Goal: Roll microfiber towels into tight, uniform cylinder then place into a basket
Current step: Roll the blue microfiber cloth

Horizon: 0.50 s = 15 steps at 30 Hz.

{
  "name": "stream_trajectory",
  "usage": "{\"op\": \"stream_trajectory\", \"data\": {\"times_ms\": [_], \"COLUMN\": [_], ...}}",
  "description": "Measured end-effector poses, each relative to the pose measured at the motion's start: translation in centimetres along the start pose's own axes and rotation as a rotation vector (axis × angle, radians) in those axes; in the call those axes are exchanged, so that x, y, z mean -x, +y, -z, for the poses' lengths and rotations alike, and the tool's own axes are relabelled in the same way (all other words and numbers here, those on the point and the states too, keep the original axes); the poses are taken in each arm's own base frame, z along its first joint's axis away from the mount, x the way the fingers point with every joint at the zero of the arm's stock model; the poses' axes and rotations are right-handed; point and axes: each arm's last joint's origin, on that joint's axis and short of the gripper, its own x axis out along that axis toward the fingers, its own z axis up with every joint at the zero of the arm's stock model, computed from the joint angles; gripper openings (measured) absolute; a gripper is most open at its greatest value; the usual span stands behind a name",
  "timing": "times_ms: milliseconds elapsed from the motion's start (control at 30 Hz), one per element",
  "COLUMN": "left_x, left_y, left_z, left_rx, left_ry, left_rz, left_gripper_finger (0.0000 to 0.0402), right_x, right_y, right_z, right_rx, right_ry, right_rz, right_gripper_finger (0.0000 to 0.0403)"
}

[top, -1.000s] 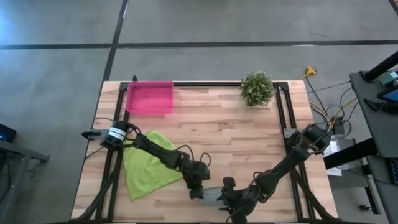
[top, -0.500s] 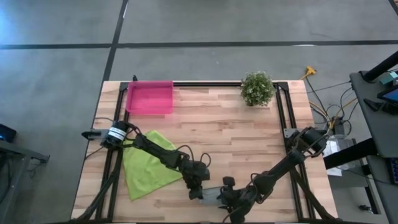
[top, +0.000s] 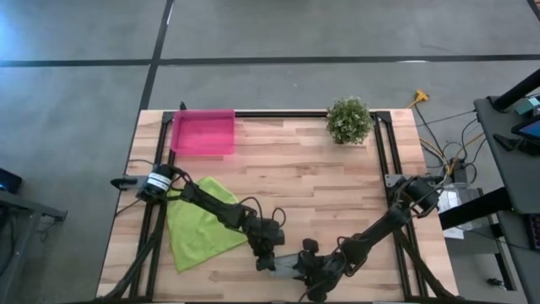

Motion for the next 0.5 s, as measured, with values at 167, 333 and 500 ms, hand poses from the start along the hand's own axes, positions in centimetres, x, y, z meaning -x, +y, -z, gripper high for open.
{"op": "stream_trajectory", "data": {"times_ms": [167,333,500], "left_x": [0.0,0.0,-0.1], "left_y": [0.0,0.0,-0.4], "left_z": [0.0,0.2,0.9], "left_rx": [-0.005,-0.030,-0.152], "left_ry": [0.003,0.008,0.034], "left_rz": [0.005,0.003,-0.017], "left_gripper_finger": [0.0008,0.0008,0.0017], "right_x": [-0.1,-0.5,-1.1], "right_y": [-0.4,-1.1,-2.3], "right_z": [0.0,-0.4,-1.1], "right_rx": [-0.058,-0.098,-0.186], "right_ry": [0.042,0.078,0.106], "right_rz": [-0.023,-0.115,-0.241], "right_gripper_finger": [0.0081,0.0020,0.0017]}}
